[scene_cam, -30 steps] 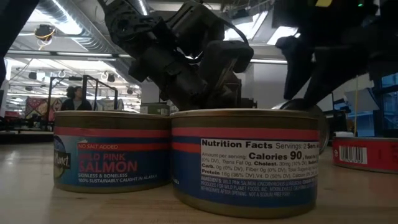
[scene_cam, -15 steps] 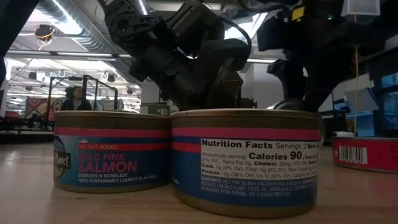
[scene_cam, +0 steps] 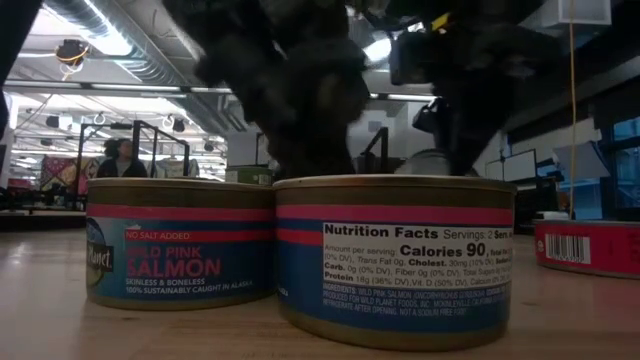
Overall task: Stack canned seafood by type on shelf
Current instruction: Stack the green white tuna can on top of the other green white tuna can on the shelf
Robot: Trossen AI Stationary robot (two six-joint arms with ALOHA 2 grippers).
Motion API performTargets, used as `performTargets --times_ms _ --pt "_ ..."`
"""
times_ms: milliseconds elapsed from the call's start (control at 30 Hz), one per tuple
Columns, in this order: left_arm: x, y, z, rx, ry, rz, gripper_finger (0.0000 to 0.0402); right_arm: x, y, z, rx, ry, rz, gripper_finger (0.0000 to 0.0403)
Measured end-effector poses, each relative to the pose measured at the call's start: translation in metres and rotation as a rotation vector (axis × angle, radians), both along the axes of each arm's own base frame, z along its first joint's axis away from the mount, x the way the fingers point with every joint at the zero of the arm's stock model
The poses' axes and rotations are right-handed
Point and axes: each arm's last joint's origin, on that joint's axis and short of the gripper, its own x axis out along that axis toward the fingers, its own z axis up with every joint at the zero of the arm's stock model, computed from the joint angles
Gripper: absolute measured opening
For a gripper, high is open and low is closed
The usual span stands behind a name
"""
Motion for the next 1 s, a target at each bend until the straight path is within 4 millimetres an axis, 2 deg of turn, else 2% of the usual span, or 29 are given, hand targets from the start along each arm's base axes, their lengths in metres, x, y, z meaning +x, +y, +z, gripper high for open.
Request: performTargets --times_ms 133,300,433,633,833,1000 --pt "-0.02 0.006 0.033 0.148 0.037 0.014 0.0 0.007 -0.008 0.002 0.03 -0.059 -0.054 0.0131" --pt "-0.048 0.014 0.078 0.29 0.039 0.089 0.0 0.019 -0.031 0.008 0.052 -0.166 -0.156 0.0124" --pt "-0.072 0.022 0.11 0.399 0.017 0.152 0.0 0.027 -0.056 0.013 0.085 -0.262 -0.248 0.0126" --pt "-0.106 0.038 0.158 0.503 -0.104 0.265 0.0 0.038 -0.103 0.029 0.283 -0.455 -0.394 0.0127" --pt "-0.126 0.058 0.183 0.556 -0.183 0.35 0.0 0.042 -0.152 0.065 0.375 -0.625 -0.548 0.0127" --pt "-0.125 0.077 0.187 0.598 -0.202 0.399 0.0 0.039 -0.185 0.095 0.397 -0.727 -0.673 0.0128"
